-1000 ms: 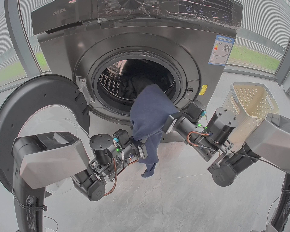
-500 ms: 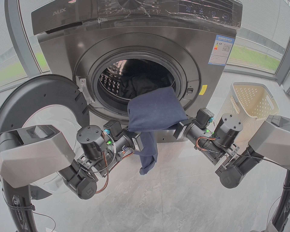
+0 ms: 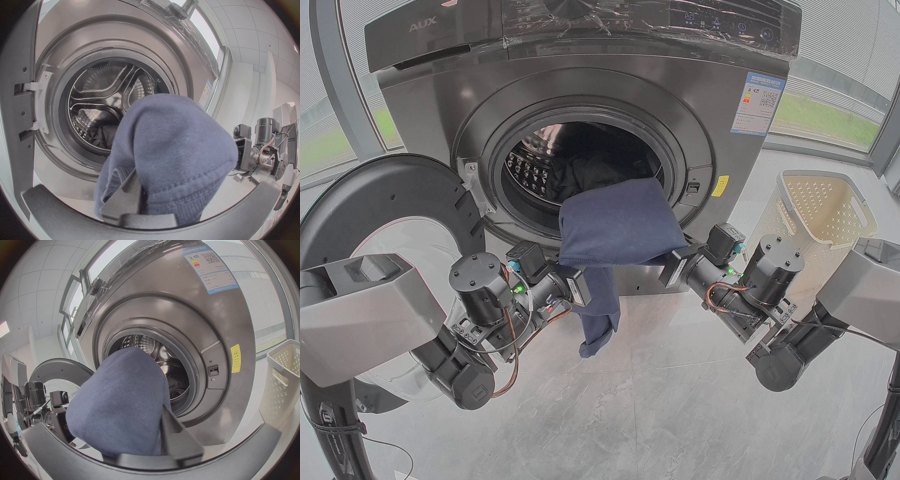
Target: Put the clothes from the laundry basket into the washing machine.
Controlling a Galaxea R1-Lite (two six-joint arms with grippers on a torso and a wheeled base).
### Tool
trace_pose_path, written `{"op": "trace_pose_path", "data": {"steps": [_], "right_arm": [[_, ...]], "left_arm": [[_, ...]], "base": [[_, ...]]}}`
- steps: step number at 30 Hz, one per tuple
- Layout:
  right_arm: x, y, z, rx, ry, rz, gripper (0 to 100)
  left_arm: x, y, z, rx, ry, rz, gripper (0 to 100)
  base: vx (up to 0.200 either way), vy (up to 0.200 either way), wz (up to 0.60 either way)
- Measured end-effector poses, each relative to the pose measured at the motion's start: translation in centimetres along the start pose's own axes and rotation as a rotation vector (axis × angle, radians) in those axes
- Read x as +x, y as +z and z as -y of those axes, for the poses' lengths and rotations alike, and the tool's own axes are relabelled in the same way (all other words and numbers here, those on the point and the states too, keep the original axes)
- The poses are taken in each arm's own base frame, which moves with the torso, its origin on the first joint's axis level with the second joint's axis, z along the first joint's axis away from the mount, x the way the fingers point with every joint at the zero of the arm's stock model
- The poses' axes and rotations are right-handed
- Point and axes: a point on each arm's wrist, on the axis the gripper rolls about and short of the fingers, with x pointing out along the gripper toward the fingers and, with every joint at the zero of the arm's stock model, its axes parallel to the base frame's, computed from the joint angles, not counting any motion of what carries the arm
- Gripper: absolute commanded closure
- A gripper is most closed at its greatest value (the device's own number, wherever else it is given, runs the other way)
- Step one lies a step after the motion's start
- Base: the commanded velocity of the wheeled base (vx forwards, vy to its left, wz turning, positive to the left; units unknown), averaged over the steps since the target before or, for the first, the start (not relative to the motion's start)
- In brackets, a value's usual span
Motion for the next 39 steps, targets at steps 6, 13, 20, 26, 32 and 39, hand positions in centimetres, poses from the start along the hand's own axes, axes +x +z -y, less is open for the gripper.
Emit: {"op": "trace_pose_path", "data": {"steps": [6, 13, 20, 26, 32, 39], "right_arm": [[-1.0, 0.0, -0.9, 0.008, 0.024, -0.034, 0], [-4.6, -1.8, -2.0, -0.012, 0.067, -0.186, 0], [-8.8, -1.9, -2.9, -0.029, 0.124, -0.294, 0], [-10.8, -1.0, -2.6, -0.032, 0.121, -0.314, 0], [-11.0, -0.1, -1.1, -0.031, 0.06, -0.285, 0], [-10.6, 0.8, 1.4, -0.038, -0.034, -0.245, 0]], "left_arm": [[-0.1, 0.6, 0.0, -0.004, 0.011, 0.018, 100], [-0.6, 1.8, 0.1, -0.004, 0.013, 0.04, 100], [-3.1, 2.3, 0.4, -0.004, 0.015, -0.005, 100], [-6.5, 2.5, 0.1, 0.022, 0.04, -0.077, 100], [-9.7, 2.6, 0.4, 0.069, 0.035, -0.14, 100], [-11.1, 3.6, 0.5, 0.051, 0.038, -0.127, 100]], "base": [[0.0, 0.0, 0.0], [0.0, 0.0, 0.0], [0.0, 0.0, 0.0], [0.0, 0.0, 0.0], [0.0, 0.0, 0.0], [0.0, 0.0, 0.0]]}}
